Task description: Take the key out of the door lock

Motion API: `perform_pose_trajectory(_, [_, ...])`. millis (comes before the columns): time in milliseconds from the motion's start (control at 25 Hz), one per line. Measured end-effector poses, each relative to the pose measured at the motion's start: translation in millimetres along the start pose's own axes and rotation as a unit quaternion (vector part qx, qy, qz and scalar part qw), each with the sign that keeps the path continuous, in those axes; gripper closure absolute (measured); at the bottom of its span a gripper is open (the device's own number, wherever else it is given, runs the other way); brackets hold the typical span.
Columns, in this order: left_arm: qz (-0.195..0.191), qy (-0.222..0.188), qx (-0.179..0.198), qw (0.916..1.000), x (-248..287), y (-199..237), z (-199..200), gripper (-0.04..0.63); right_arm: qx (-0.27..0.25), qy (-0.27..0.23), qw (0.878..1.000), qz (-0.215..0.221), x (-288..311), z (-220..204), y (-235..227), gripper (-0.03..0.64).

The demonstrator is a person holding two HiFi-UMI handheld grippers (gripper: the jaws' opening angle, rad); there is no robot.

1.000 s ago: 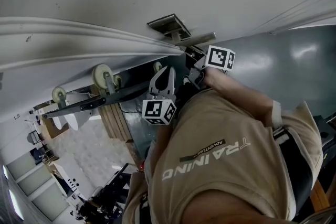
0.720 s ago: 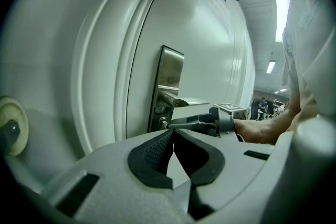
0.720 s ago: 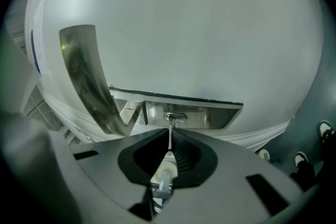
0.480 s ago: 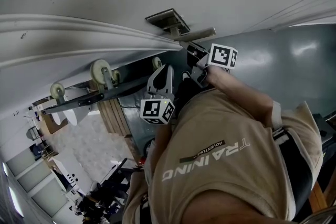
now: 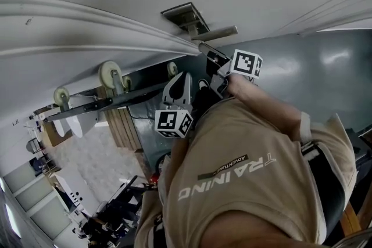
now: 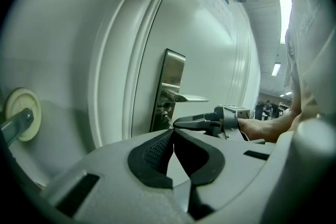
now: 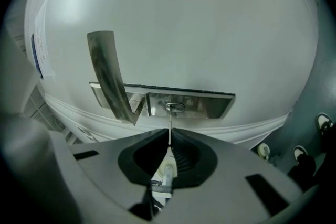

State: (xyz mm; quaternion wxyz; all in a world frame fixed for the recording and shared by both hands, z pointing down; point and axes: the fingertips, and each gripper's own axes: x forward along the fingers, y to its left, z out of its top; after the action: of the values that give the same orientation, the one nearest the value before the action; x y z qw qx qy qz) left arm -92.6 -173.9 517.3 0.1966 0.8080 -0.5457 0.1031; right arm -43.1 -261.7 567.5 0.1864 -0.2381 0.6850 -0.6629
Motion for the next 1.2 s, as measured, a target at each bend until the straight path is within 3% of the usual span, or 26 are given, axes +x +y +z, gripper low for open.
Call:
perform_pose_trajectory(360, [-0.016, -0.002, 0.016, 0.9997, -4, -7, 1, 0.586, -0.027, -0.001, 1.0, 0.002, -20, -8, -7, 0.598])
perform_pose_trajectory(600, [-0.028, -0.023, 0.022, 0.9991, -33, -13, -6, 0.586, -0.1, 0.007, 0.995, 0.005, -33, -26, 14, 0.597])
perform_pose_trajectory(800, [-0.007, -0.058, 0.002, 0.9983, -83, -5, -5, 0.586, -0.165, 0.011, 0.986, -0.014, -54, -52, 38, 0.598])
perform_pose_trajectory(960, [0.013, -0.056, -0.029, 0.9979, -127, 9, -33, 0.586, -0.184, -0.021, 0.982, -0.038, -85, -66, 45, 0.597])
perform_pose_trajectory(1040, [0.015, -0.052, -0.037, 0.9978, -141, 14, -47, 0.586, -0.213, -0.032, 0.975, -0.052, -104, -70, 51, 0.597])
perform_pose_trajectory(1200, [-0.014, -0.058, -0.035, 0.9976, -143, 5, -64, 0.586, -0.299, -0.039, 0.949, -0.093, -143, -75, 52, 0.597])
